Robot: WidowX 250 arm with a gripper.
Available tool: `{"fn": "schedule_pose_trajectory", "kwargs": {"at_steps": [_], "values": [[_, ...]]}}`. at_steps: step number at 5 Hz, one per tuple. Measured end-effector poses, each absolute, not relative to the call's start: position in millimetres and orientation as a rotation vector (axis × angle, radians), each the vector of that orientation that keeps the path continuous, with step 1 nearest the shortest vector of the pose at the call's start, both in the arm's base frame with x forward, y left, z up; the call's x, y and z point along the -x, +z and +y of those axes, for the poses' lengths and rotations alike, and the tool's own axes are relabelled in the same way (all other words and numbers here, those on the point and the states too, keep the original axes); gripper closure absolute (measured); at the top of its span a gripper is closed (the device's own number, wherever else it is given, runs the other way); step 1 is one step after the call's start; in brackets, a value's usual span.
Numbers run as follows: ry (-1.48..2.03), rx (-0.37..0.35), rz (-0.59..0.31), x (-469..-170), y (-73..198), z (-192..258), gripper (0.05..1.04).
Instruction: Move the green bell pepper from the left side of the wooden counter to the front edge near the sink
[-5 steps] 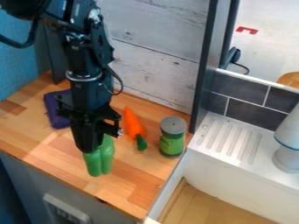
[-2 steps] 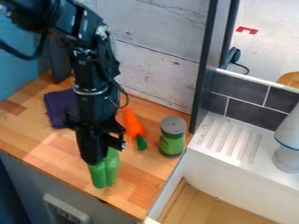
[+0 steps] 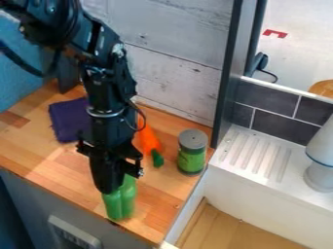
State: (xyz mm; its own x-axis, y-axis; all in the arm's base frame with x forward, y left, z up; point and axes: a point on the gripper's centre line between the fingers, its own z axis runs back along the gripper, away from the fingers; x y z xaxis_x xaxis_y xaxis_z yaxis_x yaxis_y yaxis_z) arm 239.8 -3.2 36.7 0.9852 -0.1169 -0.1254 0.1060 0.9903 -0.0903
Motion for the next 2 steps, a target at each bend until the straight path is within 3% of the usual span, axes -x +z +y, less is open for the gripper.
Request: {"fn": "schedule_pose_trajectory", "kwargs": {"at_steps": [2], "values": [[-0.169, 0.107, 0.119, -243.6, 37.5, -21.3, 0.973]]}}
